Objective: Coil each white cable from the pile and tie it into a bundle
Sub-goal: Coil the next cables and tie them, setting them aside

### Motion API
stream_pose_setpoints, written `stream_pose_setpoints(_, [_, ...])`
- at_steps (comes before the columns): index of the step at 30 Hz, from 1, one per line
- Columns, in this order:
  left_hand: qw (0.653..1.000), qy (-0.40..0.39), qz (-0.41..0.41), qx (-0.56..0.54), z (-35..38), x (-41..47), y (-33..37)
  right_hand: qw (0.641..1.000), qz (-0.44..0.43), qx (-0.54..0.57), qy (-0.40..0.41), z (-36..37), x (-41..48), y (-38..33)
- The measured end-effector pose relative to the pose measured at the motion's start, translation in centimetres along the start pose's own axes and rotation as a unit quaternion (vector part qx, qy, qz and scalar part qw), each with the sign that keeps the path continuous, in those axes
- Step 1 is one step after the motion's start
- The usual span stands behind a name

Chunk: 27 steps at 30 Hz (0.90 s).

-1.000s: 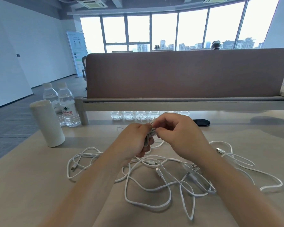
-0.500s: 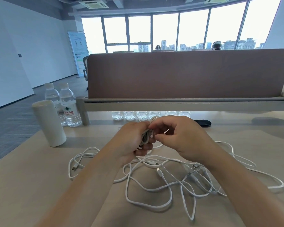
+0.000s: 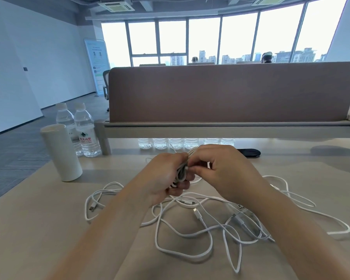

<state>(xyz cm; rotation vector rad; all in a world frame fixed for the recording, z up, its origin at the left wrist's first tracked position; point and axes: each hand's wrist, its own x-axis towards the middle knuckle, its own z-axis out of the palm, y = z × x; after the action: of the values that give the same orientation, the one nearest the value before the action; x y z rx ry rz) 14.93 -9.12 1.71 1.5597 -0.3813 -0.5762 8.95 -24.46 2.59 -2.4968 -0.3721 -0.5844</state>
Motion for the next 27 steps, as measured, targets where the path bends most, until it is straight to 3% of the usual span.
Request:
stream_pose_setpoints(7, [0.999,-0.027,-0.021,0.015,0.2,-0.3,0.0,0.993,0.05,0.079,0.069,0.3,-0.1,-0.3])
stream_pose_setpoints(11, [0.997,-0.032,-0.03,0.064,0.7,-0.7,0.1,0.998,0.026,0.057,0.02,-0.5,-0.1,-0.4])
stream_pose_setpoints(17, [0.992,-0.08,-0.058,0.082,0.3,-0.7,0.1,0.984,0.045,0.171,-0.019,-0.9,-0.3,-0.2])
stream_pose_setpoints(27, [0.982,-0.152,-0.088,0.069,-0.1,-0.6,-0.2,0.963,0.093,0.248,-0.057,-1.8,-0.5,-0.3])
